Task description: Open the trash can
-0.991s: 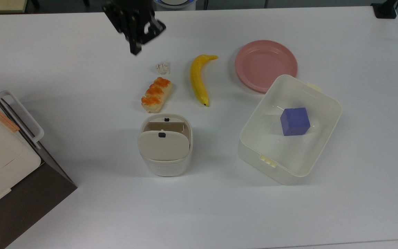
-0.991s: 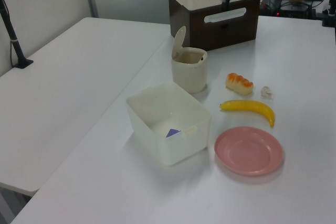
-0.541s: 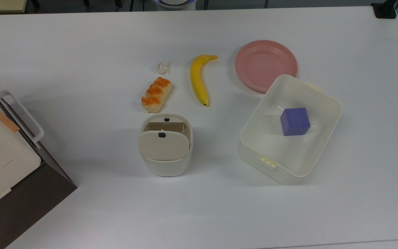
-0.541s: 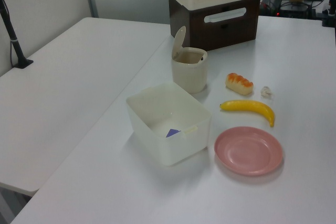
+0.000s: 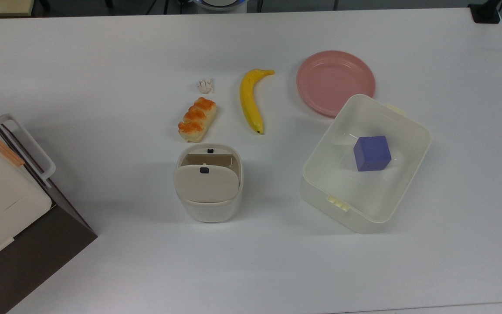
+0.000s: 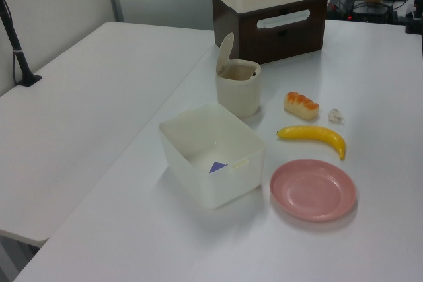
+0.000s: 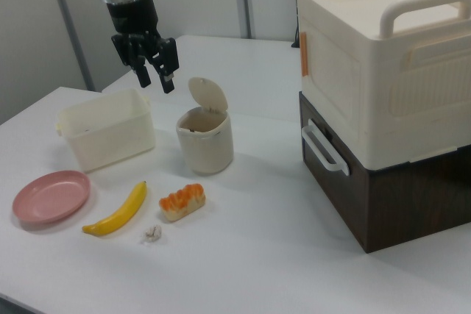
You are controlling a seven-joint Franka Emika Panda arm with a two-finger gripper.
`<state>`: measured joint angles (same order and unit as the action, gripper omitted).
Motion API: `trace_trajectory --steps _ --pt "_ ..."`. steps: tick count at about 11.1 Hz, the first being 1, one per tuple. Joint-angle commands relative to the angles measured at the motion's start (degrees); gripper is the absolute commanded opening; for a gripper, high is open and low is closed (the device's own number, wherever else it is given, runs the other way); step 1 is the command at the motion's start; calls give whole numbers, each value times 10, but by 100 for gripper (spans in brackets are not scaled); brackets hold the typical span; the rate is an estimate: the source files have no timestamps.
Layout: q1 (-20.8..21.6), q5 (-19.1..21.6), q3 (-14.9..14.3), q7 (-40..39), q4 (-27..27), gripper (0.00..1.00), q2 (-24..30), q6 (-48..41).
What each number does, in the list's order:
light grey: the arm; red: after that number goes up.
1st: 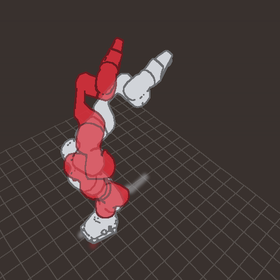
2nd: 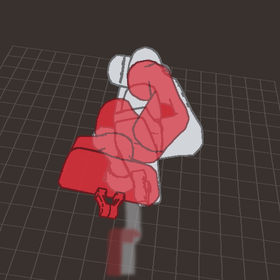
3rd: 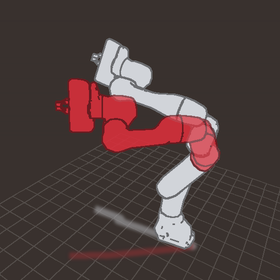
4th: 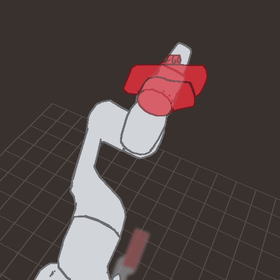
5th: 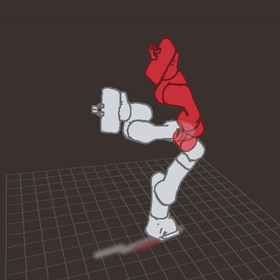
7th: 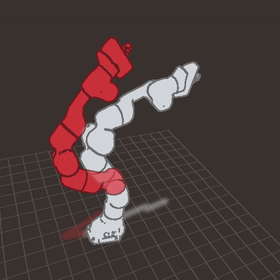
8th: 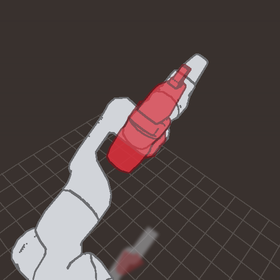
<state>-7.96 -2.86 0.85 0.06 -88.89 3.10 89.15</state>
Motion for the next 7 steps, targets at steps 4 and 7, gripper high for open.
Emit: trace_trajectory --steps 4,7 --pt "33 15 -5 -31 -44 100 23 18" --pt "29 14 -11 -95 -42 100 27 18"
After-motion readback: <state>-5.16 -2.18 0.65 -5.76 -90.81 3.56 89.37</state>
